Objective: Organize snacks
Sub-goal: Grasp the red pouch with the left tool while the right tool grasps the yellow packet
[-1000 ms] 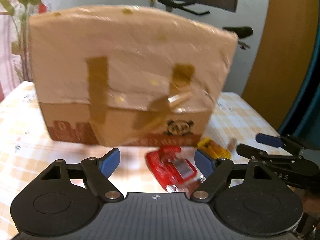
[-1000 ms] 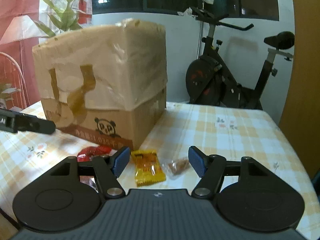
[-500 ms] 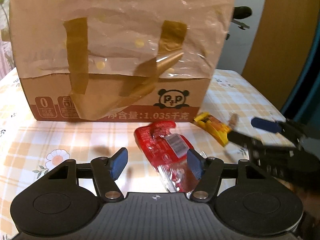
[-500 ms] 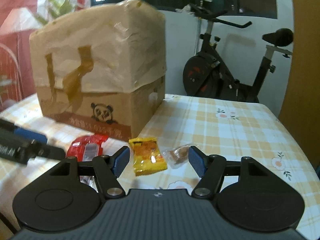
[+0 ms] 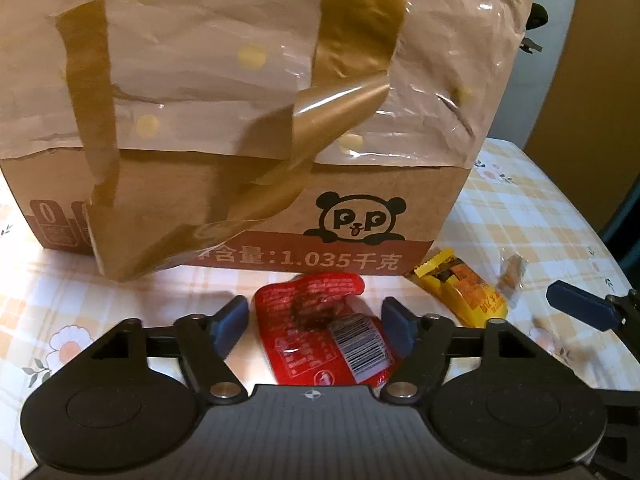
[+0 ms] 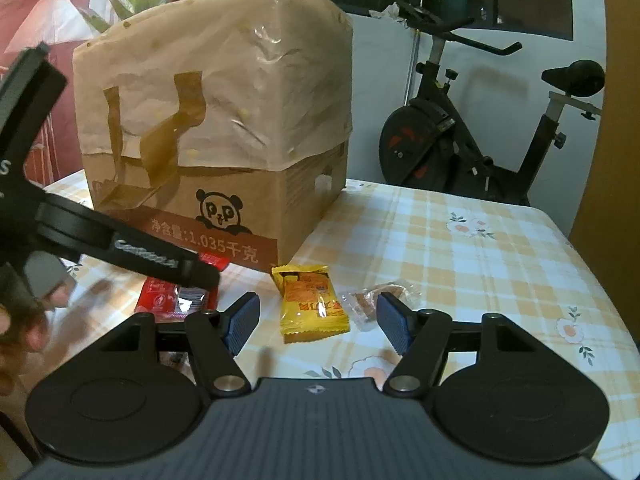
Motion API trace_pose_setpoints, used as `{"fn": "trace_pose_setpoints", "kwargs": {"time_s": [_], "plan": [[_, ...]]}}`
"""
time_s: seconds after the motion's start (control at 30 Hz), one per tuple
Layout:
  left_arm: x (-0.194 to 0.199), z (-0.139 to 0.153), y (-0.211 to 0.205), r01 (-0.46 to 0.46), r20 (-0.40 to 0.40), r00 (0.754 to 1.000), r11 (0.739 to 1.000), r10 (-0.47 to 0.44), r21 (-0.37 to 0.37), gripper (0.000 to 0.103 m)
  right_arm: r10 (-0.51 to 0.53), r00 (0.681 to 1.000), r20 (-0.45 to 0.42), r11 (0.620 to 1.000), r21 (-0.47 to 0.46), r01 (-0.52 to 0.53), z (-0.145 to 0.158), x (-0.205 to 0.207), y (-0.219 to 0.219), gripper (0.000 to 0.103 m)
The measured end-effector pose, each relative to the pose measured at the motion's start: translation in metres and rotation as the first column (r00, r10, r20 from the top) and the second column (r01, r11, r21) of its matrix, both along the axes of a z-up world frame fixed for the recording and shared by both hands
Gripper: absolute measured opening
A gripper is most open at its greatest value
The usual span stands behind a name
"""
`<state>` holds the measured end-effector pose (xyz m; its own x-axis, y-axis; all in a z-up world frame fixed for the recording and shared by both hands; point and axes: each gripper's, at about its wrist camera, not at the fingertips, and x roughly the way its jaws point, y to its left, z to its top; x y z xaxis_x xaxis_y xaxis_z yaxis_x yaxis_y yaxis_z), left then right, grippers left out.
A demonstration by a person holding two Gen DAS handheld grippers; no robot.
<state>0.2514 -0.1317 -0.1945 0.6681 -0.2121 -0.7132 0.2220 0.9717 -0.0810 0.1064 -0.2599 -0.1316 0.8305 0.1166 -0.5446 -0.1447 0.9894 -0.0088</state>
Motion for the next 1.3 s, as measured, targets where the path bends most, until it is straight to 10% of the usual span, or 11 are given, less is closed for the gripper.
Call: {"fn": "trace_pose_setpoints", "kwargs": {"time_s": [0.37, 0.67, 1.3], "plan": [[0.002, -0.01, -0.014, 0.002, 0.022, 1.0, 0.997, -0.004, 0.084, 0.082, -0.005, 1.0, -0.014, 1.0, 0.023, 0.006, -0.002, 0.003, -0.004, 0.067], [-0.014, -0.008, 0.016, 0.037, 0.028, 0.999, 0.997, -0.039, 0.068, 0.054, -0.007, 1.0, -0.016, 0.999, 0.033, 0.008, -0.002, 0.004, -0.006, 0.067], [-0.051, 0.015, 0.057, 0.037, 0.073, 0.997, 0.999, -0.038, 0.024, 0.05, 0.006, 0.999, -0.034, 0.999, 0.031, -0.005, -0.004, 0.007, -0.003, 0.067]]}}
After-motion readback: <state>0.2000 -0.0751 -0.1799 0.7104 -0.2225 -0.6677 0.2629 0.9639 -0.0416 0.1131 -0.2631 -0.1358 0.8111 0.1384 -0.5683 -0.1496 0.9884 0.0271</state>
